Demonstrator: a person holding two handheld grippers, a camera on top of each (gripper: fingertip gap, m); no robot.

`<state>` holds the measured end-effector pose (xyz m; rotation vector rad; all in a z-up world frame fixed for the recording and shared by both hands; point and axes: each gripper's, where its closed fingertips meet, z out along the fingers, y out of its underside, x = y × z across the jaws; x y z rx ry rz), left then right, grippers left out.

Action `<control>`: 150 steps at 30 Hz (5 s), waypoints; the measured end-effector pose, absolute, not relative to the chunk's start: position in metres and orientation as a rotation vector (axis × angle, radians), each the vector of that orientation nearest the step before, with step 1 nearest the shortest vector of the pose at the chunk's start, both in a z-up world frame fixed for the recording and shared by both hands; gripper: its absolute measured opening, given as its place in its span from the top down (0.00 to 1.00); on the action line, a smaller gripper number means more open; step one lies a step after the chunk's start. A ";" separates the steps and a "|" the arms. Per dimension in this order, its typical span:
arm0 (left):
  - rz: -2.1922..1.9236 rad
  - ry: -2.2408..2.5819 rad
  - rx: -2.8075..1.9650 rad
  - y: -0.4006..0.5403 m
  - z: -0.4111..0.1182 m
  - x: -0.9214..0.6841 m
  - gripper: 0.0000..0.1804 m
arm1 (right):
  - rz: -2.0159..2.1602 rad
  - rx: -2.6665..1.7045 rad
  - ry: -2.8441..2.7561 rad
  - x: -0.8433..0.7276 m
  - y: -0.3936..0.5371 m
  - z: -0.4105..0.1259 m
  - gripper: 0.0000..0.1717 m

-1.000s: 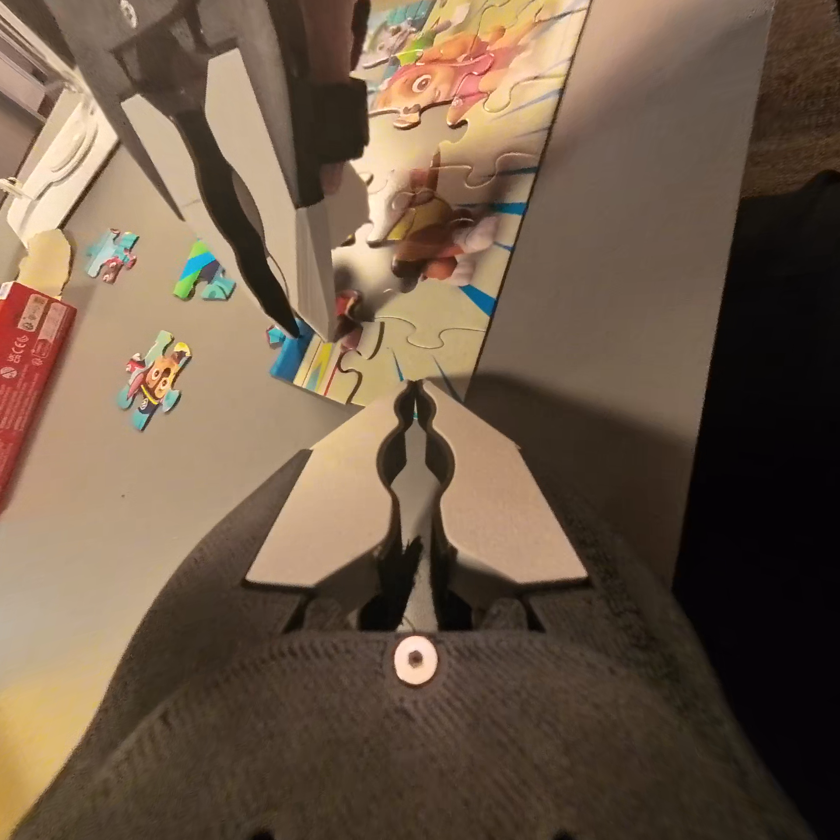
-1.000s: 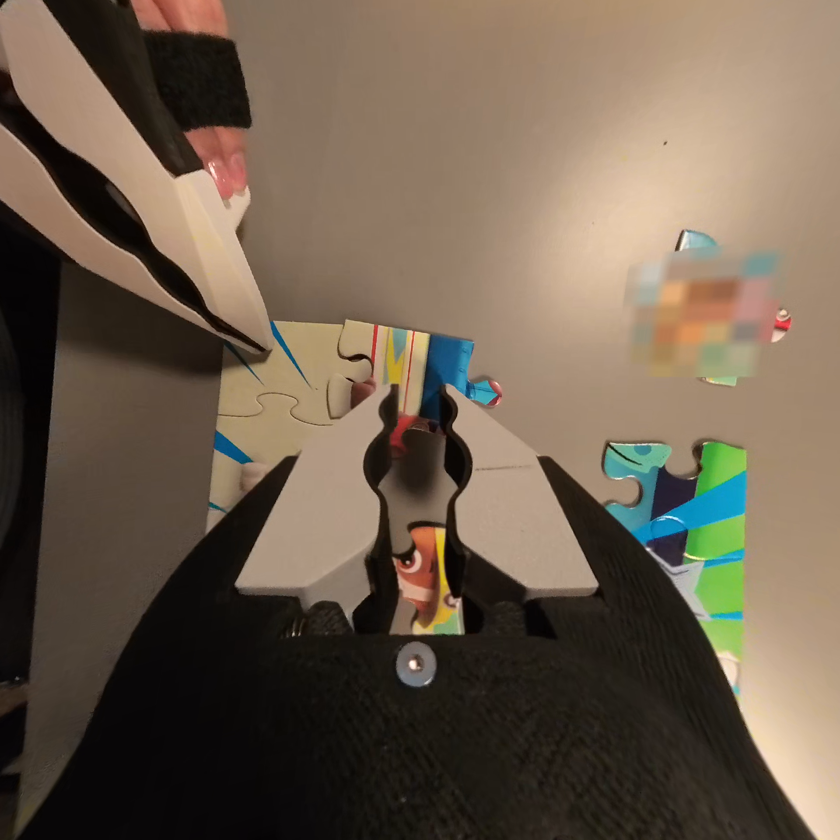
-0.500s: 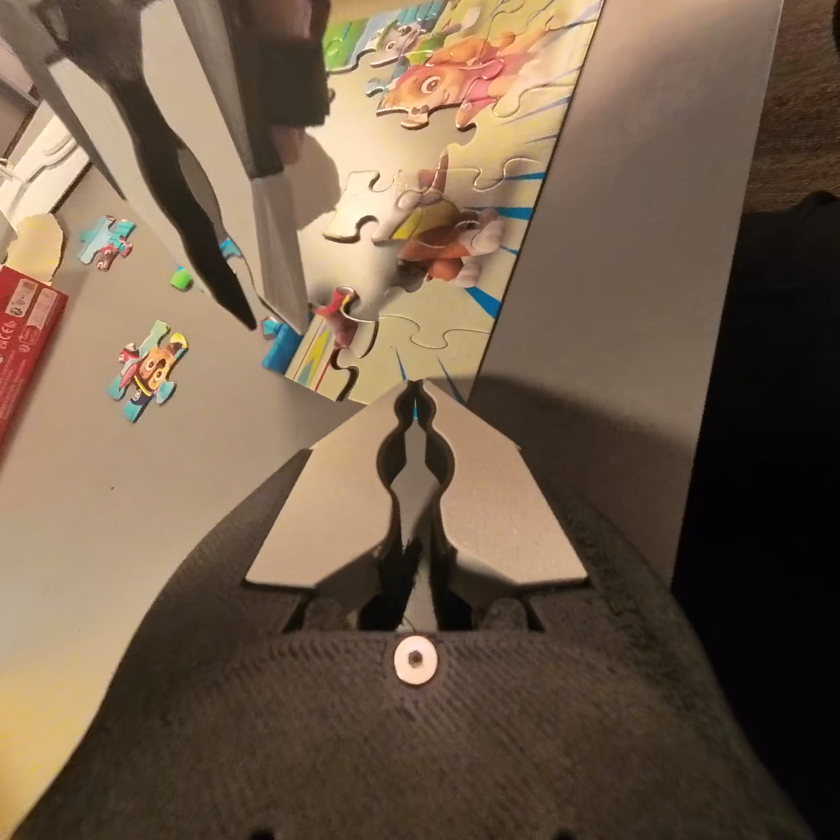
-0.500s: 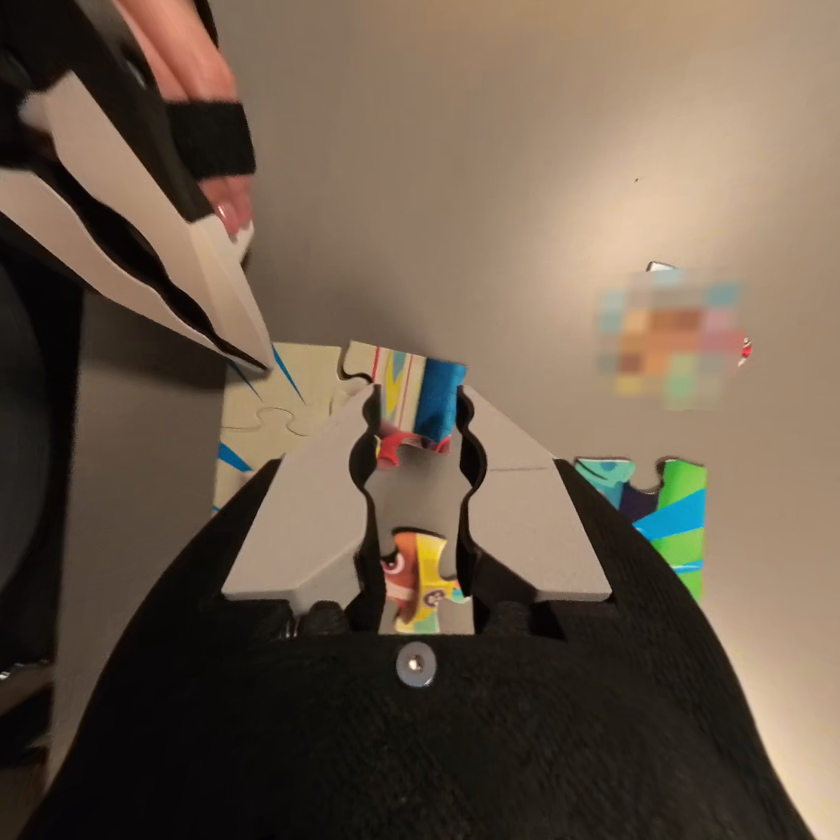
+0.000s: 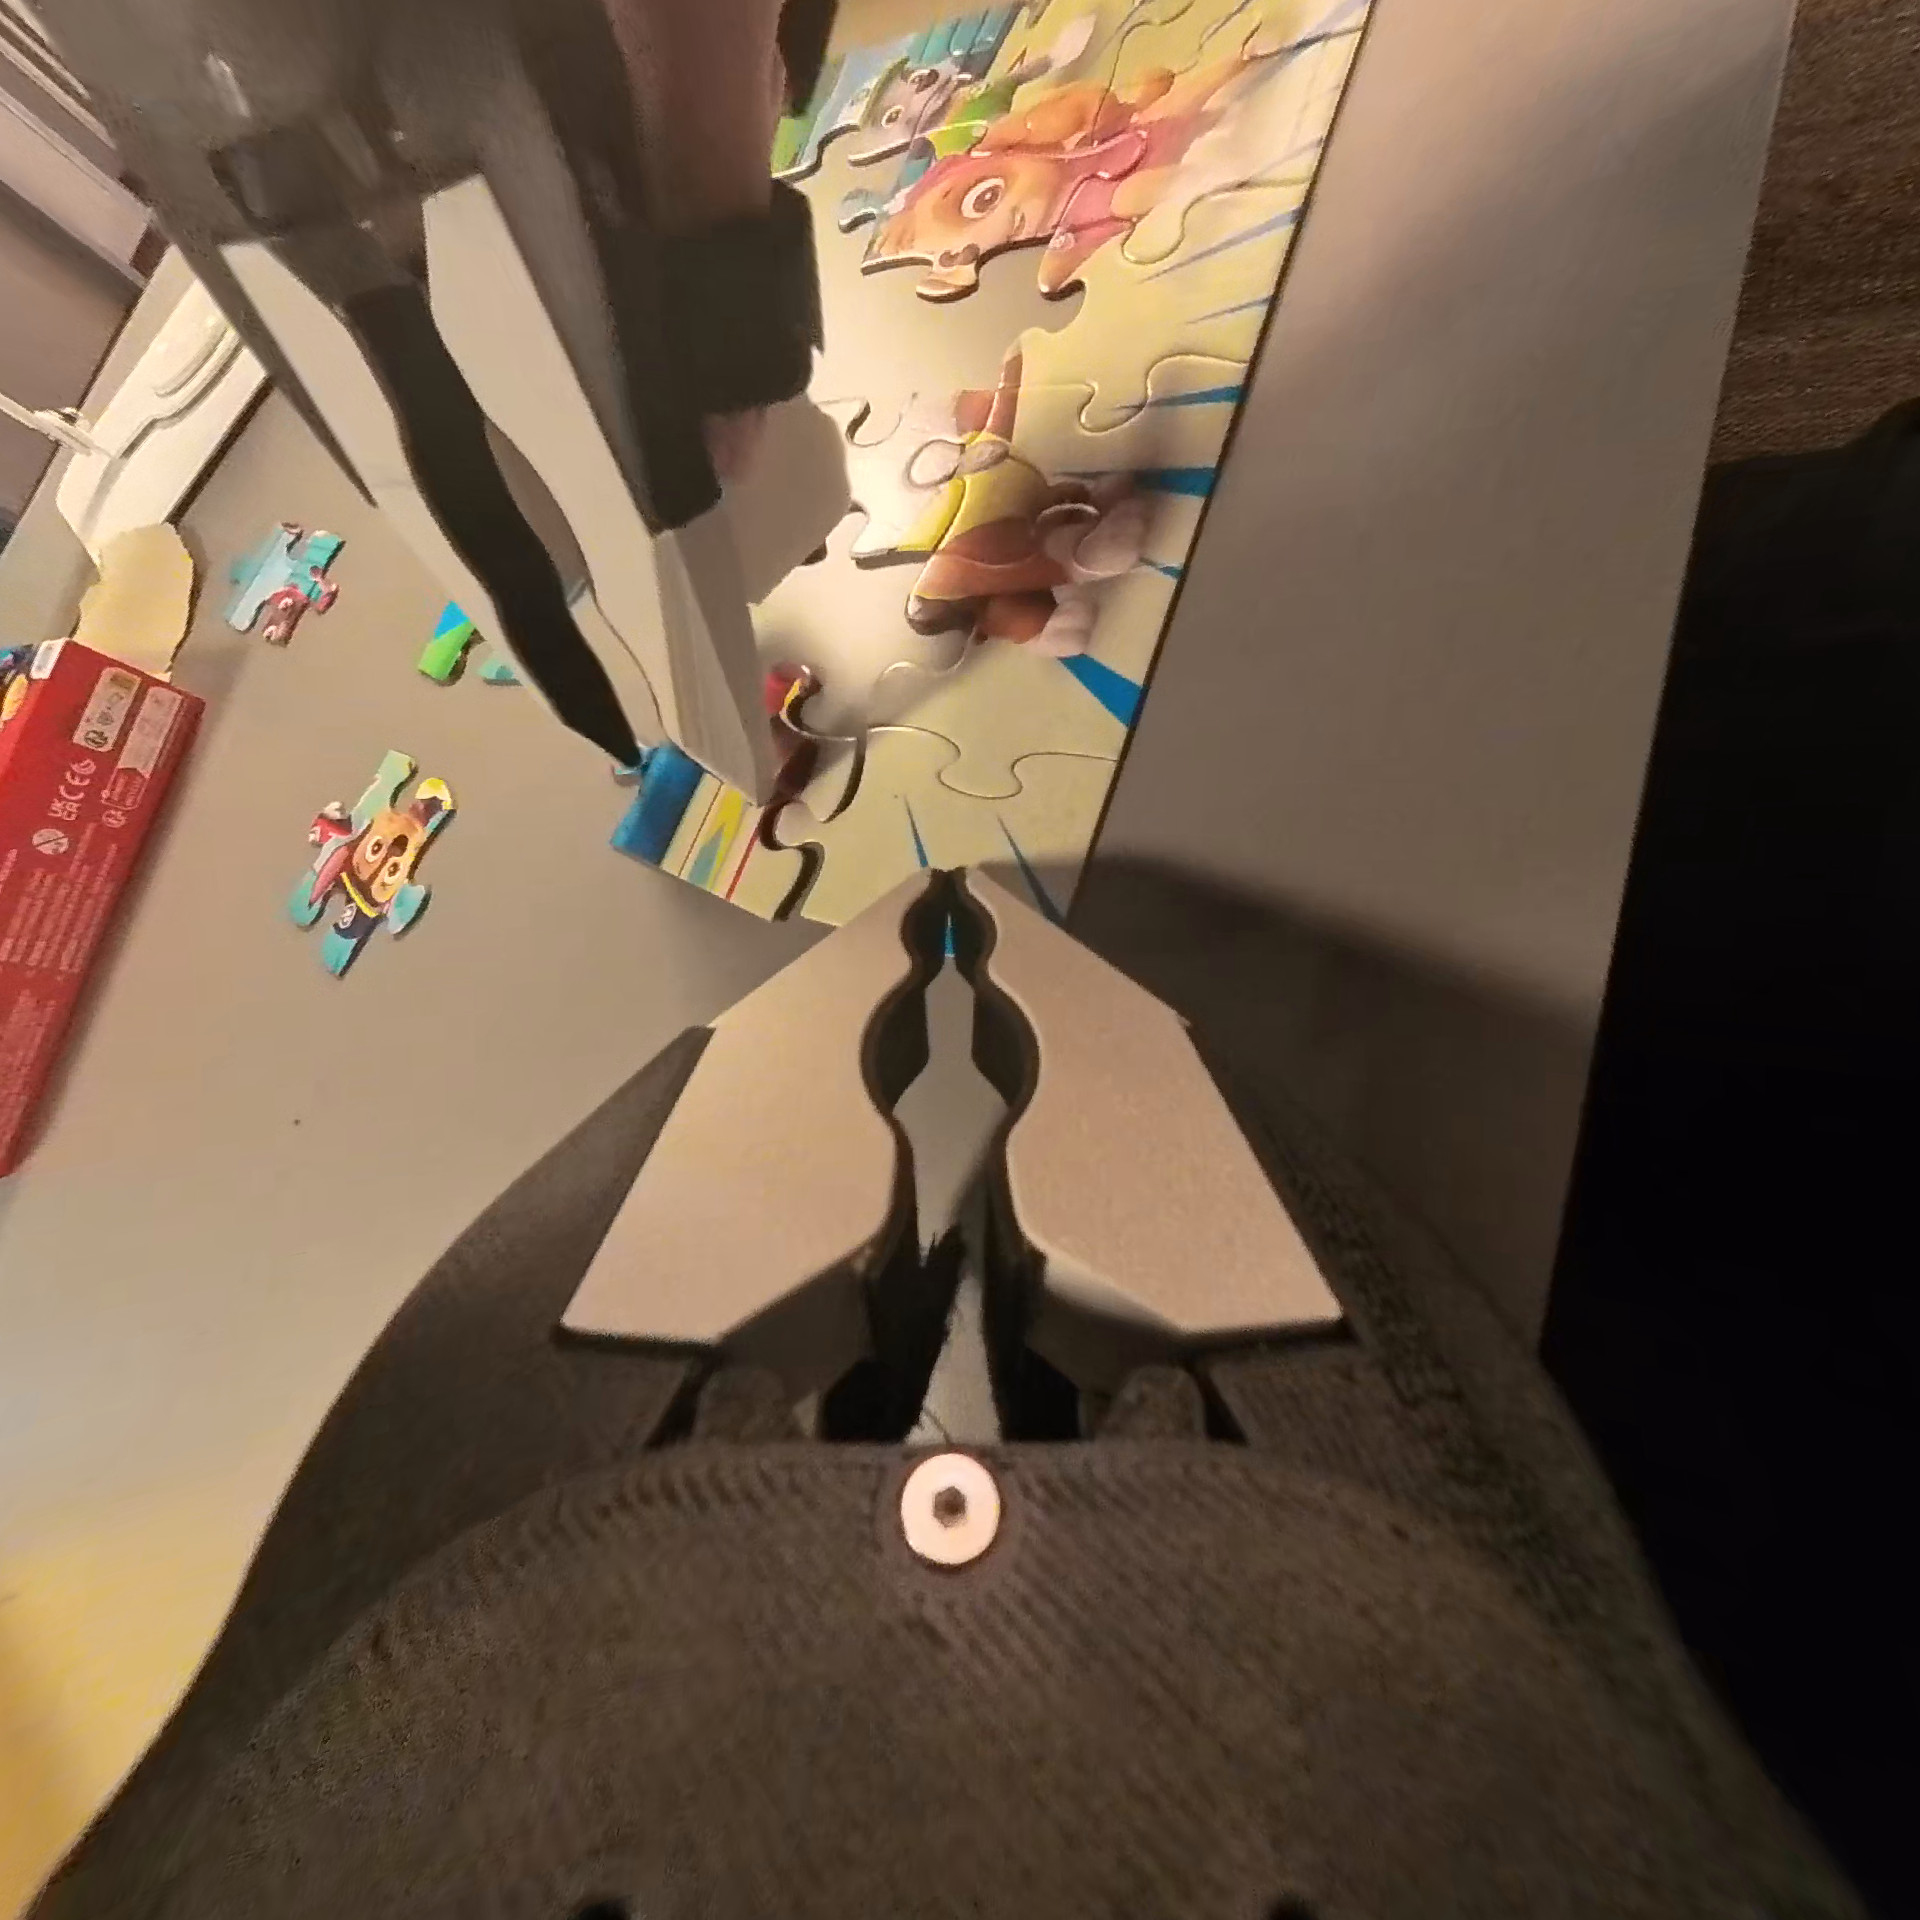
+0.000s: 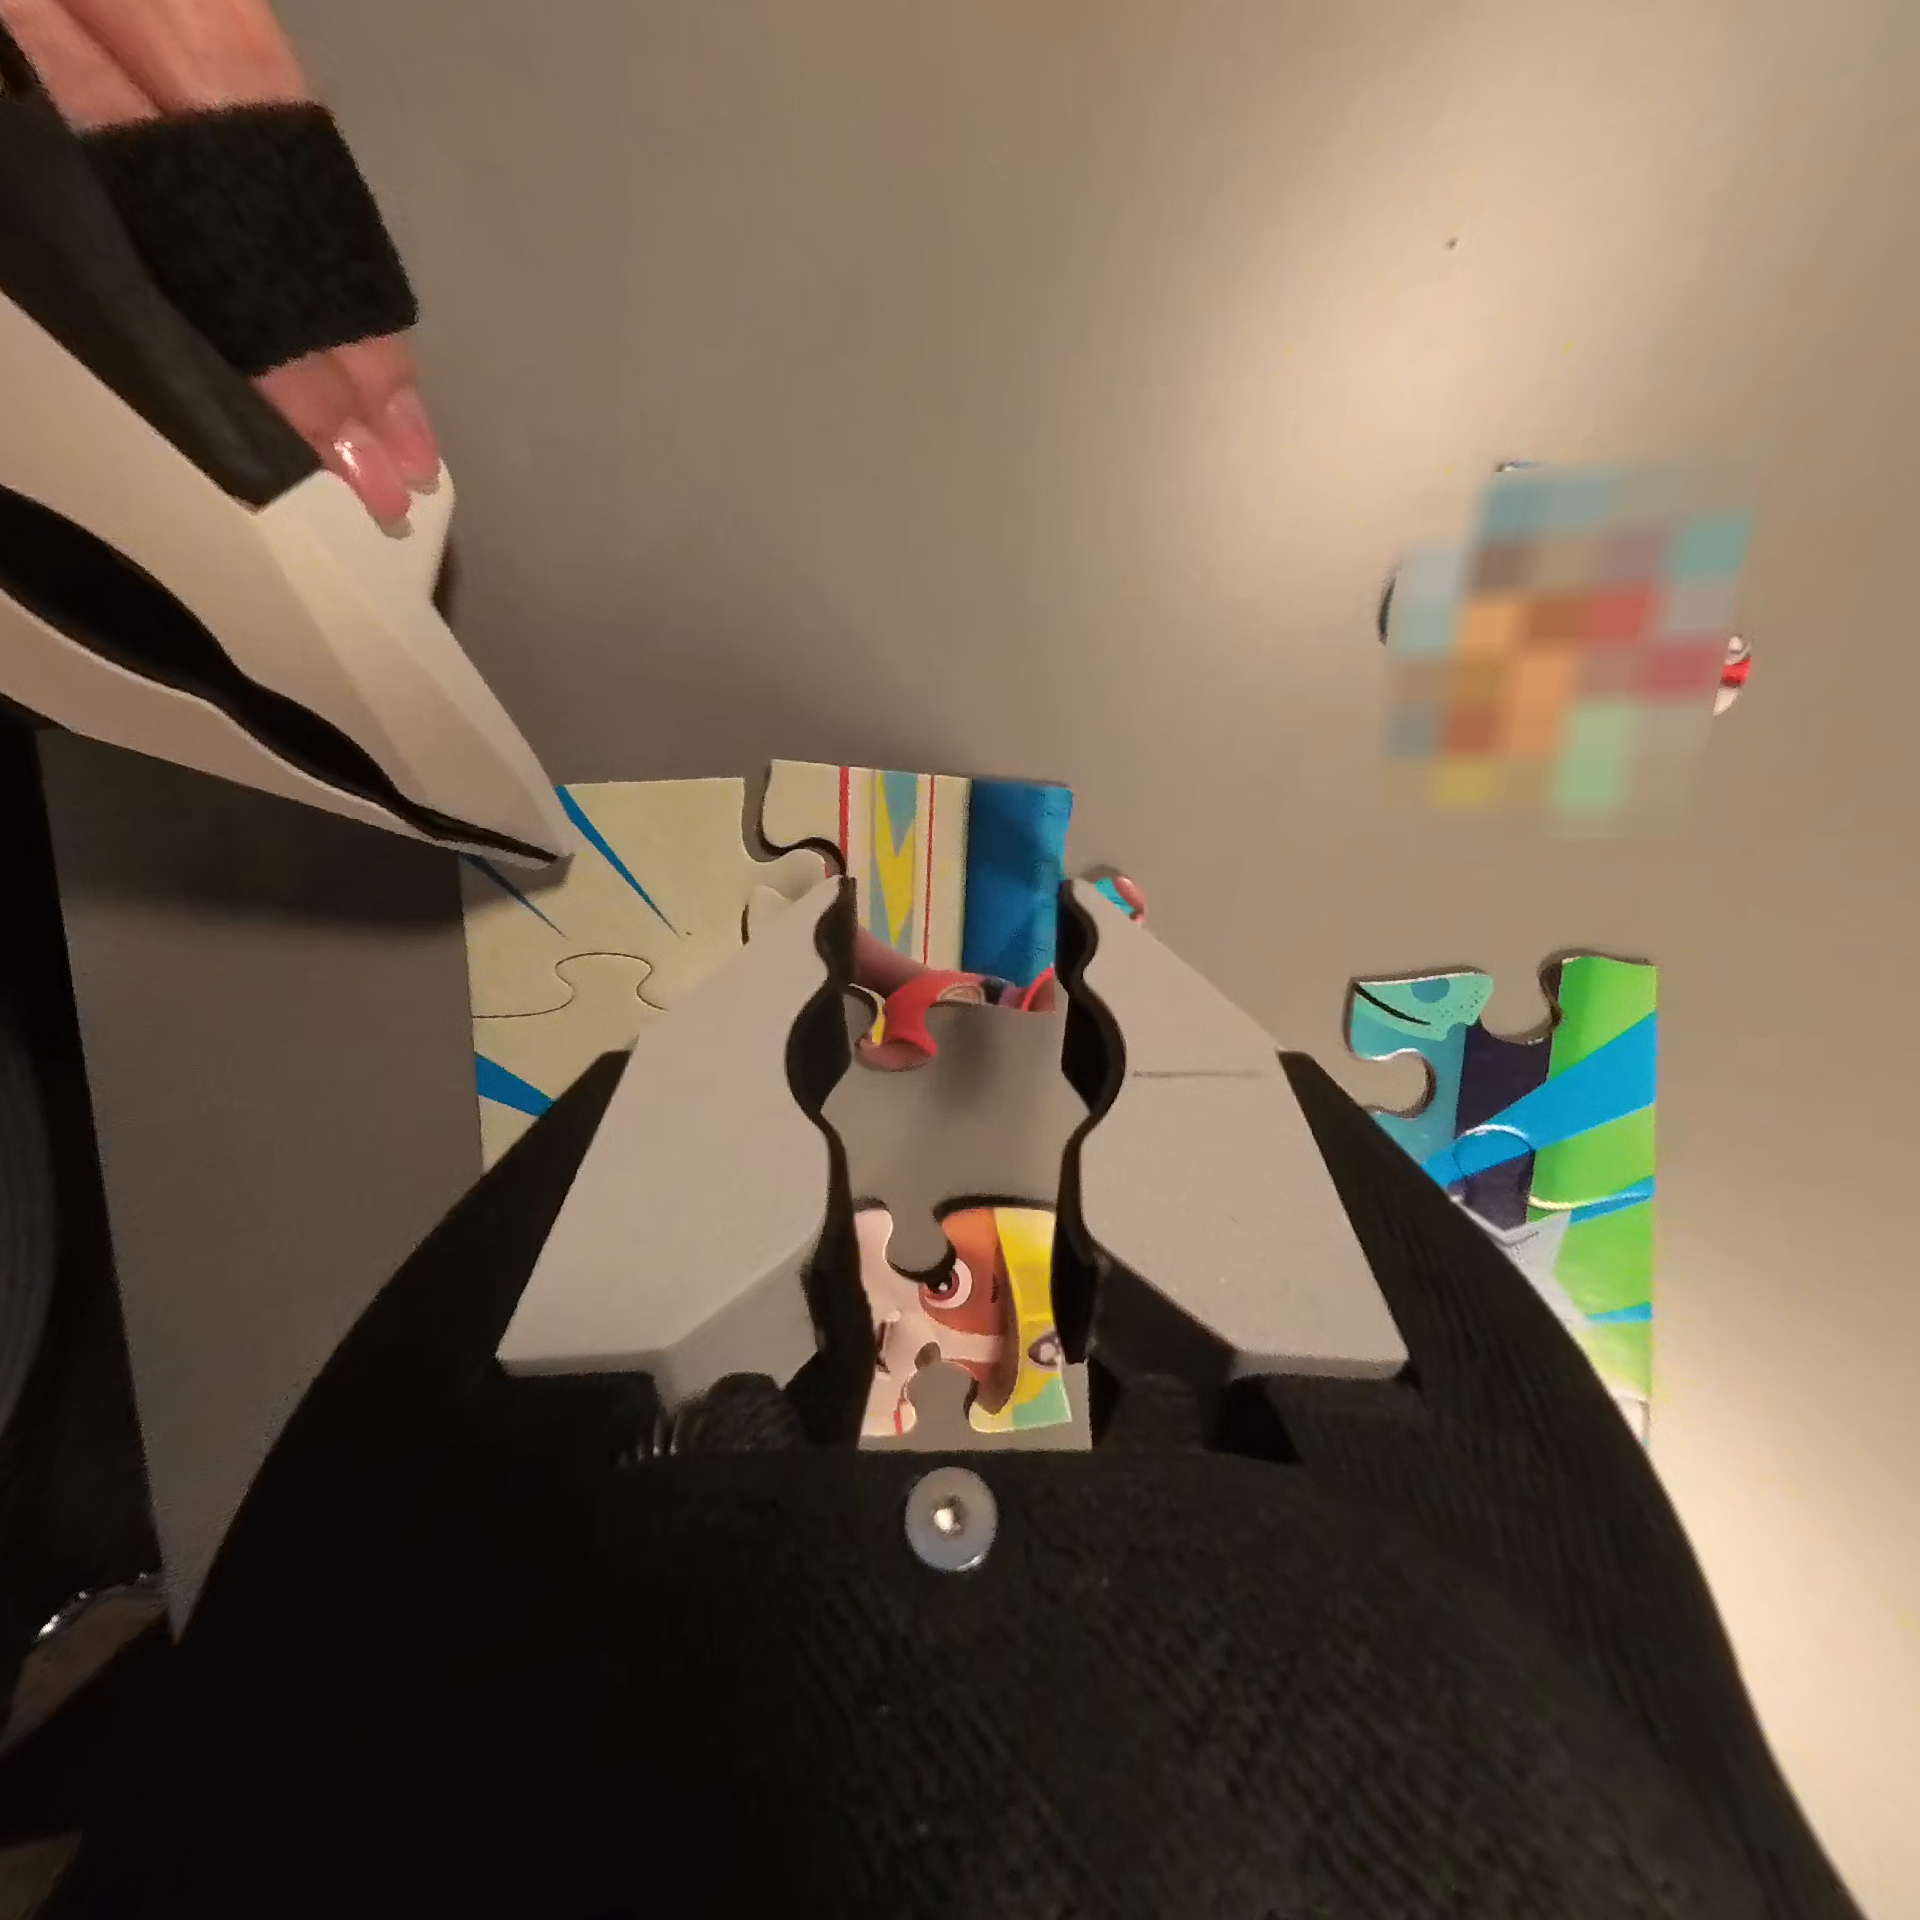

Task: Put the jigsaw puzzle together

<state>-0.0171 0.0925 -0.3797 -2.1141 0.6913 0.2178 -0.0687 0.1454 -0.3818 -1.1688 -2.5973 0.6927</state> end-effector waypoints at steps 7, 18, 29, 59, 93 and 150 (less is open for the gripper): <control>0.192 0.679 -2.123 0.093 -0.380 -0.017 1.00 | 0.766 -0.999 -2.673 -0.066 0.139 -0.382 0.85; 0.168 0.656 -2.135 0.093 -0.381 -0.018 1.00 | 0.869 -1.188 -2.554 -0.091 0.153 -0.367 0.89; 0.165 0.652 -2.136 0.094 -0.381 -0.018 1.00 | 0.696 -1.094 -2.682 -0.096 0.146 -0.383 0.99; 0.139 0.632 -2.147 0.095 -0.380 -0.018 1.00 | 0.739 -1.042 -2.768 -0.055 0.128 -0.371 1.00; 0.124 0.629 -2.145 0.094 -0.380 -0.017 1.00 | 0.985 -1.201 -2.186 -0.089 0.186 -0.326 1.00; 0.090 0.590 -2.159 0.097 -0.380 -0.018 1.00 | 0.911 -1.060 -1.156 -0.056 0.321 -0.275 1.00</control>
